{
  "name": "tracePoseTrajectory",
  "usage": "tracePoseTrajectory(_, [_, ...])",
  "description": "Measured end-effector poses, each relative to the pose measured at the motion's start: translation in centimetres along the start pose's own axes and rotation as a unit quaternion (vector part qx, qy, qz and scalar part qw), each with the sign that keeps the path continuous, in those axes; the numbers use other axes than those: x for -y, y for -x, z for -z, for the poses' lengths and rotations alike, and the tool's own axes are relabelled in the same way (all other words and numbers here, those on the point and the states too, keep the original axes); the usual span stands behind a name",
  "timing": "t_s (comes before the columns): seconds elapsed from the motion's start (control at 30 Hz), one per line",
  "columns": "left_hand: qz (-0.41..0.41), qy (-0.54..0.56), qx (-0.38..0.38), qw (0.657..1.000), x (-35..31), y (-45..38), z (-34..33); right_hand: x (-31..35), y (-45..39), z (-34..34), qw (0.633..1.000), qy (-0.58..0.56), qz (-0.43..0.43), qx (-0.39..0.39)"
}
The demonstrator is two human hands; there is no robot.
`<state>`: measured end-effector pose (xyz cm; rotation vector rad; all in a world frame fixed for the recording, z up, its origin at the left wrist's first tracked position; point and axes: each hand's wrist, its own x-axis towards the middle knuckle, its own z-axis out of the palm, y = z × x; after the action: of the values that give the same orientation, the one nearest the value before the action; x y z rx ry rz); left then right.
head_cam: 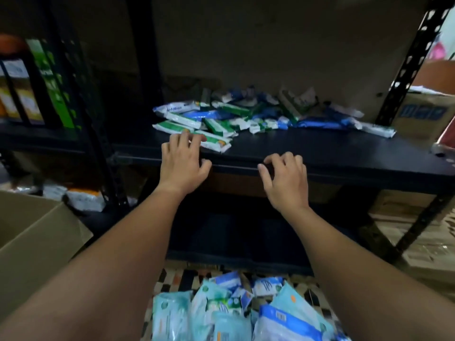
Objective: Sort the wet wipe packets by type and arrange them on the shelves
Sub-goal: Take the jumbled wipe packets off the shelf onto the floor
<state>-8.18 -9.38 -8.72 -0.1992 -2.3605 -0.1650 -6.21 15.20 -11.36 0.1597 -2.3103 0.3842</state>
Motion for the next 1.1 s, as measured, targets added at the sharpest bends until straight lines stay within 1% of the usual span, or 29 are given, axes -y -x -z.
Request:
tracePoseTrajectory(0.1, [0.015, -0.023, -0.003, 1.000, 2.2, -2.6, 0.0, 1.6, -3.8, -0.6, 1.000, 0.014, 0.005, 0.020])
tracePoseTrajectory(0.2, [0.061, -0.016, 0.036, 0.997, 4.1, -5.3, -0.3, 3.3, -7.2, -1.3, 0.996, 0.016, -0.017, 0.084])
tracePoseTrajectory(0.27, [0.085, 0.009, 0.093, 0.992, 5.2, -7.1, -0.5, 4.4, -9.0, -2.0, 0.989, -0.019, -0.023, 0.143])
tracePoseTrajectory(0.37, [0.070, 0.001, 0.189, 0.979, 7.3, -9.6, -1.0, 6.1, -11.0, -3.2, 0.963, -0.073, -0.025, 0.259])
tracePoseTrajectory(0.47, [0.054, 0.021, 0.293, 0.954, 9.1, -11.6, -2.1, 7.4, -12.7, -4.8, 0.935, -0.052, -0.001, 0.352])
tracePoseTrajectory(0.5, [0.052, 0.038, 0.312, 0.948, 9.5, -11.9, -2.6, 7.7, -13.2, -5.4, 0.928, -0.042, 0.009, 0.370])
tracePoseTrajectory(0.57, [0.048, 0.070, 0.322, 0.943, 10.0, -12.3, -3.5, 7.8, -13.8, -6.1, 0.920, -0.032, 0.021, 0.390])
tracePoseTrajectory(0.63, [0.035, 0.091, 0.311, 0.945, 10.5, -12.5, -4.4, 7.7, -14.3, -6.9, 0.920, -0.038, 0.020, 0.388])
tracePoseTrajectory(0.8, [0.011, 0.141, 0.267, 0.953, 11.9, -12.4, -5.3, 7.2, -15.0, -8.2, 0.948, -0.070, 0.031, 0.309])
tracePoseTrajectory(0.97, [0.004, 0.169, 0.236, 0.957, 12.1, -12.5, -5.0, 7.3, -14.9, -8.2, 0.955, -0.077, 0.045, 0.282])
tracePoseTrajectory(1.1, [-0.024, 0.178, 0.205, 0.962, 12.6, -12.2, -4.9, 7.3, -14.6, -8.0, 0.961, -0.078, 0.061, 0.257])
